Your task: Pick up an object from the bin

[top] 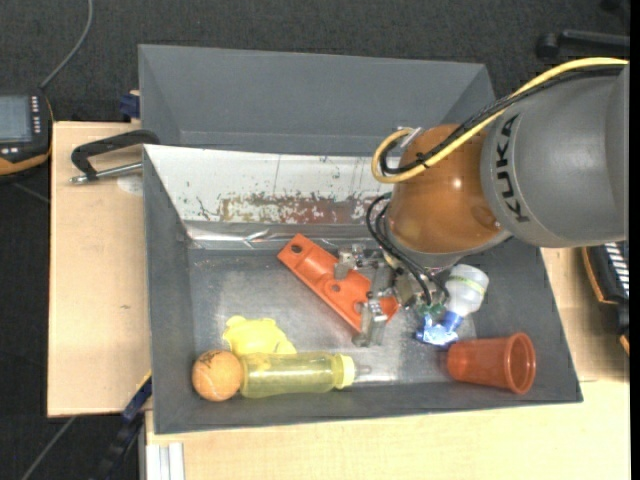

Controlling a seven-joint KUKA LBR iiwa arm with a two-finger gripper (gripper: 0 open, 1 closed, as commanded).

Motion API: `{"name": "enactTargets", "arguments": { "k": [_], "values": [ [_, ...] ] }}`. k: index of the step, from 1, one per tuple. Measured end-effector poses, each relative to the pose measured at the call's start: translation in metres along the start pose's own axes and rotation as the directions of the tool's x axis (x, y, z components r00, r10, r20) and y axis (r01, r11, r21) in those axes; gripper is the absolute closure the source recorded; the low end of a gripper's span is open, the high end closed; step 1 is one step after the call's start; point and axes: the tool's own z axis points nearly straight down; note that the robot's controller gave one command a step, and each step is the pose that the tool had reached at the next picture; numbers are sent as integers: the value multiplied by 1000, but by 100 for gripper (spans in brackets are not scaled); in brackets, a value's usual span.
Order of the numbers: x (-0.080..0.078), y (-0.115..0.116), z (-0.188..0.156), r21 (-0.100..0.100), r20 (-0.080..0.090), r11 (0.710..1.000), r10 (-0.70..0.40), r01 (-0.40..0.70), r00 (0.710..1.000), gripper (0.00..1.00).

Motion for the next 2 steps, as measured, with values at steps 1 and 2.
{"name": "enactTargets", "arguments": {
  "k": [1, 2],
  "values": [
    [5, -22, 37, 1, 9, 988, -157, 157, 988, 100],
    [5, -22, 37, 1, 9, 988, -156, 156, 988, 100]
  ]
}}
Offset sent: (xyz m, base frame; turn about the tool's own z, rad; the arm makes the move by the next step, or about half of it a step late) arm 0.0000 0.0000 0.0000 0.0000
